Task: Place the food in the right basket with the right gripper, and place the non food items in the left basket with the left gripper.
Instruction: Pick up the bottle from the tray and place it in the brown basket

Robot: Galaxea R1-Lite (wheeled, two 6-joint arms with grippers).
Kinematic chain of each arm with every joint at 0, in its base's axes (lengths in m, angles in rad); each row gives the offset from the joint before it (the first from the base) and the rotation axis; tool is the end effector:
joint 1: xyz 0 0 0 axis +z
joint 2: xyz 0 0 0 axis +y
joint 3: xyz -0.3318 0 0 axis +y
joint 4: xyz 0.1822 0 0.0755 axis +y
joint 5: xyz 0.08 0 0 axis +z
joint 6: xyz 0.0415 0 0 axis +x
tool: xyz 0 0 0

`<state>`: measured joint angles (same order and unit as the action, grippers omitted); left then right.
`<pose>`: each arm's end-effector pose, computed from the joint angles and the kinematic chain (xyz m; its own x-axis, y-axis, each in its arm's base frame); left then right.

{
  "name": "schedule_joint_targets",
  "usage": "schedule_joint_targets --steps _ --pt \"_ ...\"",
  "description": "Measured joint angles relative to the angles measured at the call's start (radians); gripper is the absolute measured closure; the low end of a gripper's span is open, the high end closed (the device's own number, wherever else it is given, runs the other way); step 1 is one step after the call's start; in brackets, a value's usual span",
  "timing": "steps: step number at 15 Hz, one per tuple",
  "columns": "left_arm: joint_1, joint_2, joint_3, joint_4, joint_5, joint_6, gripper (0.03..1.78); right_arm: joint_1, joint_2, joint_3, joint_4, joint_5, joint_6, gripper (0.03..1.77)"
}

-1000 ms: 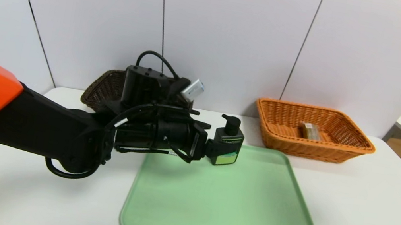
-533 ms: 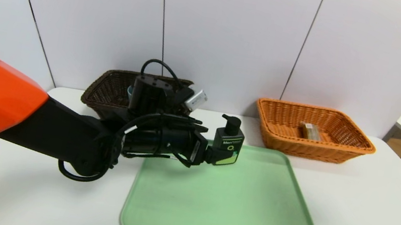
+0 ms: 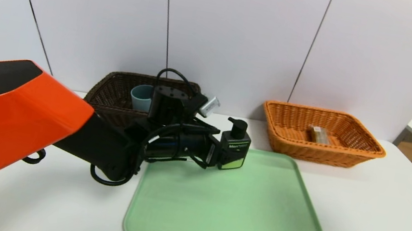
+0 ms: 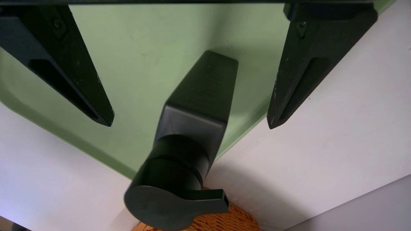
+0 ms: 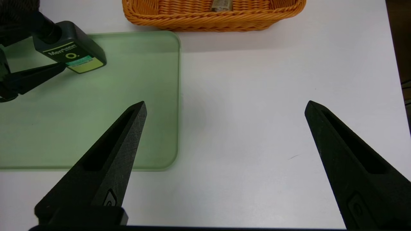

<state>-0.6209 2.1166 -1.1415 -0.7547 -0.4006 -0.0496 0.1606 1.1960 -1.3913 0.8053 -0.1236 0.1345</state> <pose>0.3585 -0.2763 0.1493 0.5040 -0.8399 -0.2013 0.8354 0.5332 -0.1335 0.1409 0.0176 0.3488 0.8226 0.0084 -0.5685 0.0174 0.9991 0.0399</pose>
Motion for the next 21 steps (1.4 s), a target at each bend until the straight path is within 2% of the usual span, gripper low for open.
schedule_joint_targets --steps 18,19,21 --pt "-0.022 0.179 -0.187 -0.002 0.001 -0.020 0.12 0.000 -0.032 0.036 0.000 0.010 -0.007 0.10" --pt "-0.022 0.185 -0.193 -0.002 0.001 -0.026 0.20 0.000 -0.031 0.035 0.000 0.010 -0.008 0.10" --pt "-0.022 0.193 -0.200 -0.001 0.001 -0.033 0.52 0.000 -0.031 0.035 -0.001 0.010 -0.008 0.10"
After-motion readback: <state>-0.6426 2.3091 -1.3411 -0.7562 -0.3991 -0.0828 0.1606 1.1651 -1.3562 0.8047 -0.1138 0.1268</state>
